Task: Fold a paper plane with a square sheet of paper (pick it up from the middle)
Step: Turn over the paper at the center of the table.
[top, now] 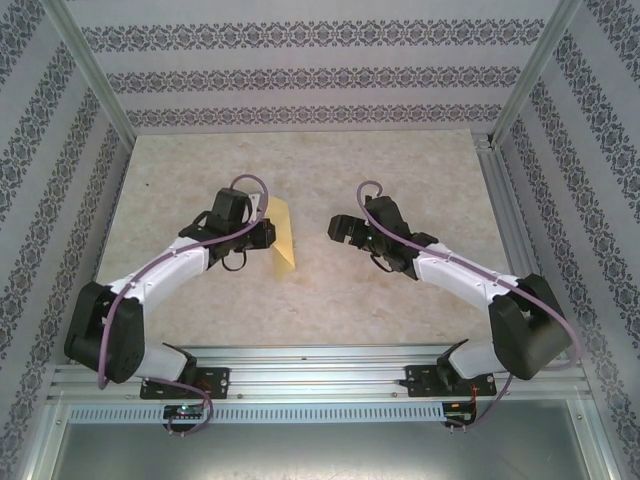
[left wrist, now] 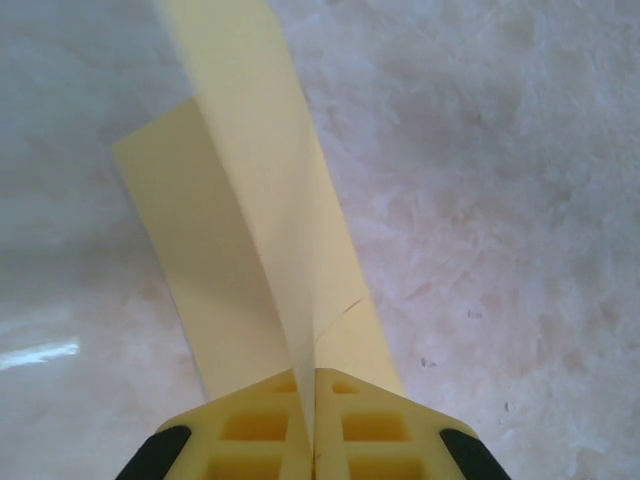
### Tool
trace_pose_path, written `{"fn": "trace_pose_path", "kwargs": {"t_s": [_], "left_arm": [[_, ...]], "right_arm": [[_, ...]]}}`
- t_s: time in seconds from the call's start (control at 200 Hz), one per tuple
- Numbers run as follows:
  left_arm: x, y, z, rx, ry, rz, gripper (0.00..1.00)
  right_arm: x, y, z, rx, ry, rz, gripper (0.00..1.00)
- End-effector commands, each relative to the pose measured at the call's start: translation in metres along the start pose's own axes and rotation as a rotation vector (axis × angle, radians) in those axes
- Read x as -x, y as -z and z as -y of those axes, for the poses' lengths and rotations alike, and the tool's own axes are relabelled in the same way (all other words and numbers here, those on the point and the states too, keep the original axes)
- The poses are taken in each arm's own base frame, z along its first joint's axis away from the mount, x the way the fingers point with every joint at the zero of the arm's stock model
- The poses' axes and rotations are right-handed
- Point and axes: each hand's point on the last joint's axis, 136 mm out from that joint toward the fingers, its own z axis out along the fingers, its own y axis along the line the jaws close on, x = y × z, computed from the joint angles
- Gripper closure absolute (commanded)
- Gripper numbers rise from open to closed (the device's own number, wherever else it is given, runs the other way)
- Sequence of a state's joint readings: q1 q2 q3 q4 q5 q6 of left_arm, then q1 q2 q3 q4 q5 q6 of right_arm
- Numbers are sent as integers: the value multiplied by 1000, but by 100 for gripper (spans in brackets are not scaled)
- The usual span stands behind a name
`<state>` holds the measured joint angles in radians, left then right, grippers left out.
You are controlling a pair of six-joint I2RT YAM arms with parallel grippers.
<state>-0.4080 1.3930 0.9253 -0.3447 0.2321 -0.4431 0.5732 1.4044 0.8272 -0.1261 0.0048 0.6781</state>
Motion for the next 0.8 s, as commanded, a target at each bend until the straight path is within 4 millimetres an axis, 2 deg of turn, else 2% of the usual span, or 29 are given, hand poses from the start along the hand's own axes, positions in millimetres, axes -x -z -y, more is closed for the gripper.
{"fn": "trace_pose_path", "kwargs": {"t_s": [0.0,0.12,0.245,0.559,0.699,0.794], "left_arm": [[-3,32,-28,258,-99,-55,91],[7,45,-40,422,-153,-66,90],[10,39,-43,538,-223,-99,90],[0,-11,-54,849,-422,-204,90],[-13,-43,-40,846,-467,-236,89],[-30,-67,-27,767,-444,-266,86]], "right_arm": [[18,13,17,-66,24,102,2],[21,17,24,-83,9,128,2],[21,17,32,-105,-15,137,2],[13,17,52,-151,-84,109,2],[12,19,61,-167,-123,114,2],[12,21,69,-186,-144,115,2]]}}
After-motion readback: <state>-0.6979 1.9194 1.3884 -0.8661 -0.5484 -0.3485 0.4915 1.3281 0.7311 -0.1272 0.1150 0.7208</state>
